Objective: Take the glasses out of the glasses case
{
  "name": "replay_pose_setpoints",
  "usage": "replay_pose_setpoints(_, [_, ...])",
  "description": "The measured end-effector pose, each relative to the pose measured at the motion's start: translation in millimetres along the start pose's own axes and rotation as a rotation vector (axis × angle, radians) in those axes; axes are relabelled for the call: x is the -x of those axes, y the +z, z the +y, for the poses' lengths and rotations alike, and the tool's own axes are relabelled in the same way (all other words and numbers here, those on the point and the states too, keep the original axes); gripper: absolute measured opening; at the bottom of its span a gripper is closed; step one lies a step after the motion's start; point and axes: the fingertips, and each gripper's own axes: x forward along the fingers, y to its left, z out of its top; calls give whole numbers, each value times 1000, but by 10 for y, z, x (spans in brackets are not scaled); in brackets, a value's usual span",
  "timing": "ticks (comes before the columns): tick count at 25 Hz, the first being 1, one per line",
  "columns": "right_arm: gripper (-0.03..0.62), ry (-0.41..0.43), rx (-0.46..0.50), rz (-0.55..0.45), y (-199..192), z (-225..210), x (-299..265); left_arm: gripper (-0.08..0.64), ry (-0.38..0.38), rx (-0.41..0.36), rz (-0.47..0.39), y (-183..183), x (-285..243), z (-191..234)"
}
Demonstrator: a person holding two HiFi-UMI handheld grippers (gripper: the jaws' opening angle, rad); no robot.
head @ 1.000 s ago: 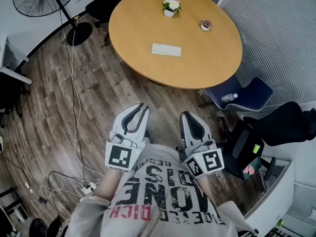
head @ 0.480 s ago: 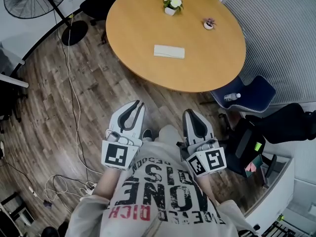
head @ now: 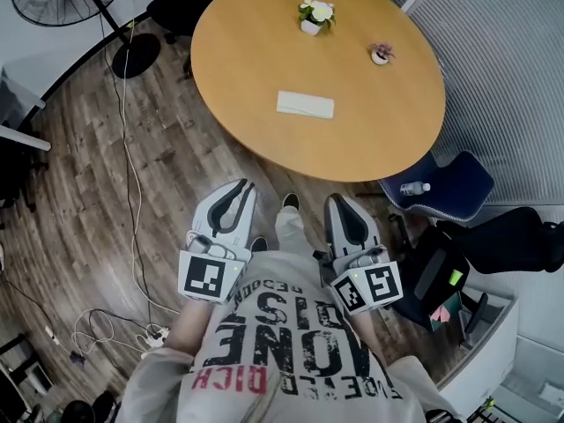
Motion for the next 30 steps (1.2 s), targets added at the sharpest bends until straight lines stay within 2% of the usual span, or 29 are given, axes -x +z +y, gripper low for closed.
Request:
replay_pose_setpoints(6, [23,32,3,2,164,-418,-400,49,36,19,38,33,-507,121])
replay_pose_setpoints(11, [23,44,12,13,320,-831,-629,49,55,1,-25,199,-987,156])
replay_pose_setpoints(18, [23,56,17,32,433,-1414,-882,48,103,-5,-34,241,-1539,172])
replay_pose_setpoints(24, [23,56,16,44,453,-1761,-1010,44,148,-5,-22,217,-1797,209])
replay_pose_setpoints(30, [23,56,-2,57,424,-1890,-1098,43,176,-4,0,173,-1902,308])
